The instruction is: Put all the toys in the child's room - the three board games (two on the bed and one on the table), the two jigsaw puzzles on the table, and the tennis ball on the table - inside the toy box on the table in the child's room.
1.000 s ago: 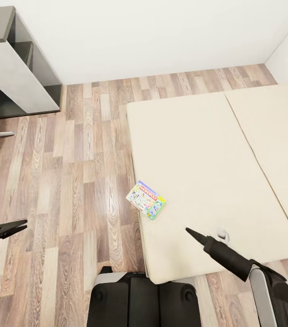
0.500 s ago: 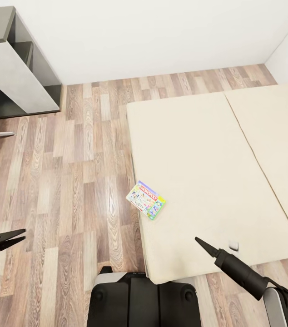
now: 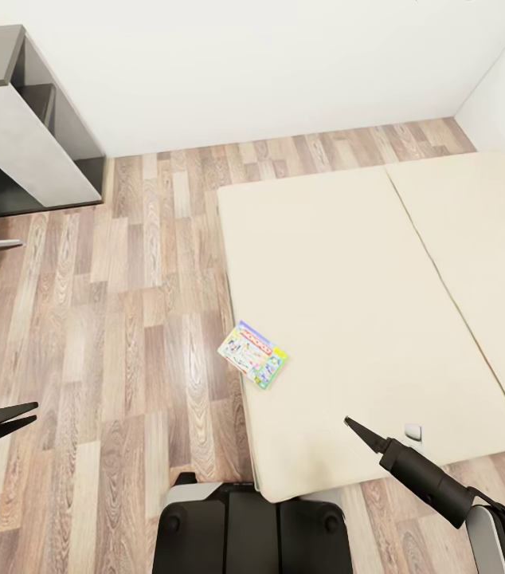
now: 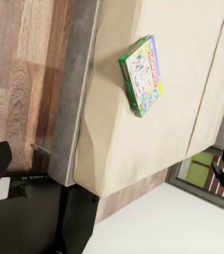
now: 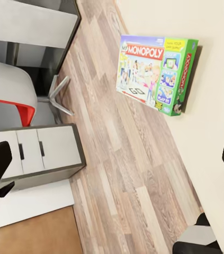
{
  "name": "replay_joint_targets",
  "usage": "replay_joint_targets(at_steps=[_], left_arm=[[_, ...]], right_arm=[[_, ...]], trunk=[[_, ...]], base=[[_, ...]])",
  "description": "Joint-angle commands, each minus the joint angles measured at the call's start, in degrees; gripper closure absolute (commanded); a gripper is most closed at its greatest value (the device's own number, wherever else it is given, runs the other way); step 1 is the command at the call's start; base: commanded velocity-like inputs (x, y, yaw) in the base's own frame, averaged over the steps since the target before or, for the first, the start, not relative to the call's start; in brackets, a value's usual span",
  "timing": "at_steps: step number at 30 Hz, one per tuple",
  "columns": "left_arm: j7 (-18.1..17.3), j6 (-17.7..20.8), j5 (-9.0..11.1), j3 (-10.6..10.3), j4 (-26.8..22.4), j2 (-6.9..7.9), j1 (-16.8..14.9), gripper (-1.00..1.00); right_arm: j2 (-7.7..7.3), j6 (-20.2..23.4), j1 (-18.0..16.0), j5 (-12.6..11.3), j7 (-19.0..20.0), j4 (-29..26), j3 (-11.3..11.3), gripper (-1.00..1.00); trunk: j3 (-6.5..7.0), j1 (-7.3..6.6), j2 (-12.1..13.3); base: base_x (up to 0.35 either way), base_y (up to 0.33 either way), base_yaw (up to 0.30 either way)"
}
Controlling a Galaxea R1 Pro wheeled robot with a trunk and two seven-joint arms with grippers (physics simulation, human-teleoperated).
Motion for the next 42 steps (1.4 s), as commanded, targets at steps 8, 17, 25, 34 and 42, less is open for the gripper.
replay_joint_targets(at_steps=[8,17,25,34,42], left_arm=[[-0.27,0.64,0.01,0.09,0.02,0.09,-0.01,-1.0],[-0.27,0.7,0.02,0.31,0.27,0.14,-0.01,-1.0],[-0.27,0.8,0.05,0.37,0.4,0.11,-0.01,-1.0],[-0.27,0.76,0.05,0.57,0.46,0.13,-0.01,-1.0],[-0.21,0.77,0.03,0.61,0.46,0.07,-0.01,-1.0]], right_arm=[[0.03,0.09,-0.03,-0.09,0.17,0.04,-0.02,-1.0],[0.06,-0.03,-0.03,-0.02,0.11,0.11,0.19,-1.0],[0.03,-0.04,-0.03,0.01,-0.1,0.24,0.28,-1.0],[0.15,-0.11,-0.03,0.01,-0.24,0.24,0.37,-1.0],[0.12,-0.09,-0.03,0.01,-0.25,0.27,0.34,-1.0]], trunk=[[0.64,0.04,-0.08],[1.44,0.04,-0.08],[1.95,0.04,-0.08],[2.04,0.04,-0.08],[2.1,0.04,-0.08]], base=[[0.0,0.0,-0.072],[0.0,0.0,-0.031],[0.0,0.0,-0.005],[-0.009,0.0,0.0],[-0.048,0.0,0.026]])
